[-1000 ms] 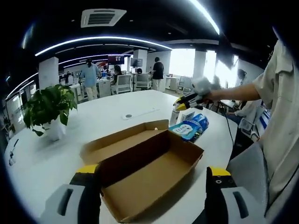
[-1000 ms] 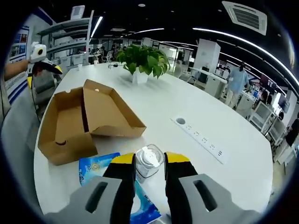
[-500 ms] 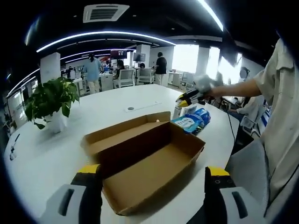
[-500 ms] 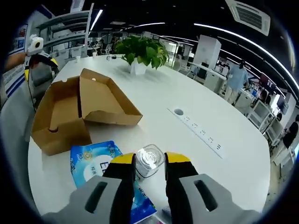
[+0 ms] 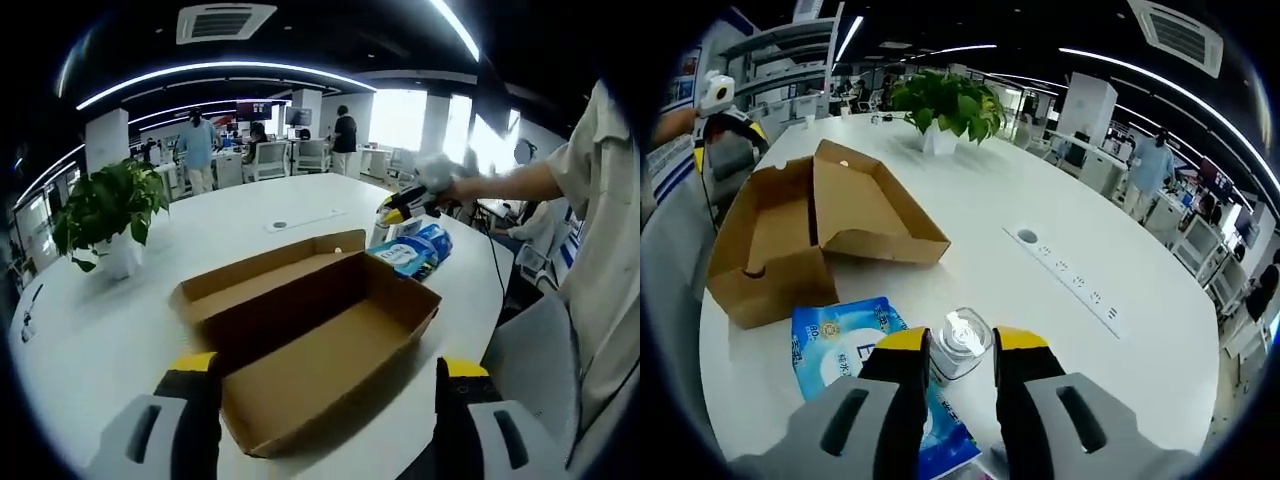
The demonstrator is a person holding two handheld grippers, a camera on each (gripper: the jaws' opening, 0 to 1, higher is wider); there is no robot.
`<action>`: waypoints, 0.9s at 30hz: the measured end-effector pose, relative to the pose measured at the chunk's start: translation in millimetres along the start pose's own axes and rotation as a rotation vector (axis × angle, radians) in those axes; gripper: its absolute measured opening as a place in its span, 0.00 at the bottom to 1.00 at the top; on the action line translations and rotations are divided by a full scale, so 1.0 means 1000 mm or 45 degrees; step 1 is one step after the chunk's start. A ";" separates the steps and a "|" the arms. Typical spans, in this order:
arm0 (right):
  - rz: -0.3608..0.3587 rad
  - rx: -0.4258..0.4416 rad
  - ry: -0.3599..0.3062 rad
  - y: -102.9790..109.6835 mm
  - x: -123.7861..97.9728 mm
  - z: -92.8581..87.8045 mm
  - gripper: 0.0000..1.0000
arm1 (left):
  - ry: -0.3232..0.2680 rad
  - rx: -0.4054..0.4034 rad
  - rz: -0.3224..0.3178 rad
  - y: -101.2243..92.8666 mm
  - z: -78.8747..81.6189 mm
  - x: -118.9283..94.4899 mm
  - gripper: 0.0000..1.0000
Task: Operate the shoe box by opening the lid, removing the specified soft item, and placing it in the target area until the item is outside and the box remains undamaged.
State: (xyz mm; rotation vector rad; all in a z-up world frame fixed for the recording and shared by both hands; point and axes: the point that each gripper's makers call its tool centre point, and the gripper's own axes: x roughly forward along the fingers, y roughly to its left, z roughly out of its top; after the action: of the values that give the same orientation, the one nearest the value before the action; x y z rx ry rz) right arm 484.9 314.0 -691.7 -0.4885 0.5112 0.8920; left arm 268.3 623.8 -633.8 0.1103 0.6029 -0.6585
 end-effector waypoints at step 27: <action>-0.035 -0.010 -0.013 -0.003 -0.010 0.023 0.28 | 0.076 -0.024 0.159 0.031 -0.023 -0.005 0.71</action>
State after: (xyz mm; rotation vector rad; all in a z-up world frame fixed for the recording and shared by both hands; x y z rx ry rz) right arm 486.9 320.5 -667.1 -0.4972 0.4907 0.8701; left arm 272.4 657.7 -653.1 0.1490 0.6545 -0.5300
